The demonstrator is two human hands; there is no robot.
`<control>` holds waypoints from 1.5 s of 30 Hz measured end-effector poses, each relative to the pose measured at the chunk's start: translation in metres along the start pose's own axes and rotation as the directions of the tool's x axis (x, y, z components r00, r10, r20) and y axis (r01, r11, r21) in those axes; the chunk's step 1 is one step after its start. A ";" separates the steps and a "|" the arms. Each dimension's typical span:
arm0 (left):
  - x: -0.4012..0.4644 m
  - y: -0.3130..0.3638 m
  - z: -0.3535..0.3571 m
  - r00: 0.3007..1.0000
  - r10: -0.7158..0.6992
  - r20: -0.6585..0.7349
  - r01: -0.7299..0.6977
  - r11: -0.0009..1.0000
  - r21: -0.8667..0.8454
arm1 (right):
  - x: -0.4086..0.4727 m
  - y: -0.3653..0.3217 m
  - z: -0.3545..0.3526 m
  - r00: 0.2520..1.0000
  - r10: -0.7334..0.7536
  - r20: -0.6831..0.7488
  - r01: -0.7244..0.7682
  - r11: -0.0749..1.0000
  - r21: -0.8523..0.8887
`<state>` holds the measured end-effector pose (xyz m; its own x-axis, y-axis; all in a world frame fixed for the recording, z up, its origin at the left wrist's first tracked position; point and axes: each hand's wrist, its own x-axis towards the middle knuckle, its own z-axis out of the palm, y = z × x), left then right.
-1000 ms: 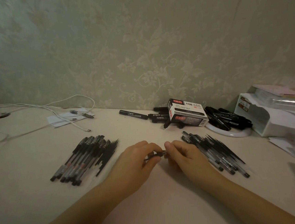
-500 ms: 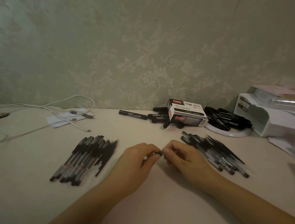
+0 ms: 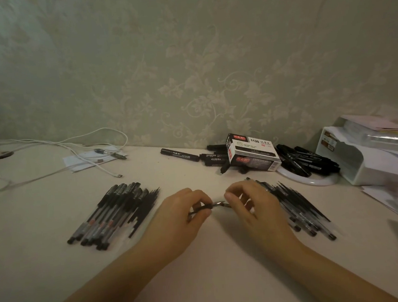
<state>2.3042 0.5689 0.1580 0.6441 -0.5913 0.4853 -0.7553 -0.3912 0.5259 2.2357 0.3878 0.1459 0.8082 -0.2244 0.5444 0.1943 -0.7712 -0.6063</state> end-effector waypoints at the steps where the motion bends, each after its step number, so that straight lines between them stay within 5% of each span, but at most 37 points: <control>1: 0.000 -0.002 0.000 1.000 -0.022 -0.008 0.022 1.000 0.004 | 0.001 0.003 -0.001 0.999 -0.030 -0.037 0.026 0.993 -0.118; 5: 0.001 -0.007 0.000 0.995 -0.099 -0.035 0.099 0.995 -0.004 | -0.002 0.013 0.002 0.997 -0.013 0.082 0.040 0.944 -0.327; 11: -0.001 -0.006 -0.001 0.997 -0.075 0.032 0.075 0.997 0.006 | 0.000 0.017 0.001 0.987 -0.018 0.163 0.070 0.945 -0.319; 24: -0.001 -0.001 -0.003 0.996 -0.010 0.088 0.007 0.999 0.033 | -0.001 0.007 0.000 0.976 -0.088 0.201 0.085 0.996 0.022; 29: 0.002 -0.003 -0.002 0.992 -0.100 0.078 0.101 0.995 -0.008 | -0.001 0.006 -0.003 0.975 -0.073 0.210 0.059 0.996 0.070; 38: 0.003 -0.006 -0.005 0.993 0.024 0.113 -0.029 0.998 0.051 | 0.002 0.006 -0.008 0.951 0.052 0.306 -0.168 0.916 0.366; 45: 0.003 -0.009 -0.003 0.996 0.005 0.084 -0.020 0.985 0.174 | 0.002 0.006 -0.007 0.941 0.097 0.325 -0.231 0.885 0.405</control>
<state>2.3132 0.5728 0.1564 0.6276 -0.6506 0.4276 -0.7775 -0.4961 0.3864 2.2343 0.3785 0.1474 0.9598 -0.0926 0.2649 0.2100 -0.3891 -0.8969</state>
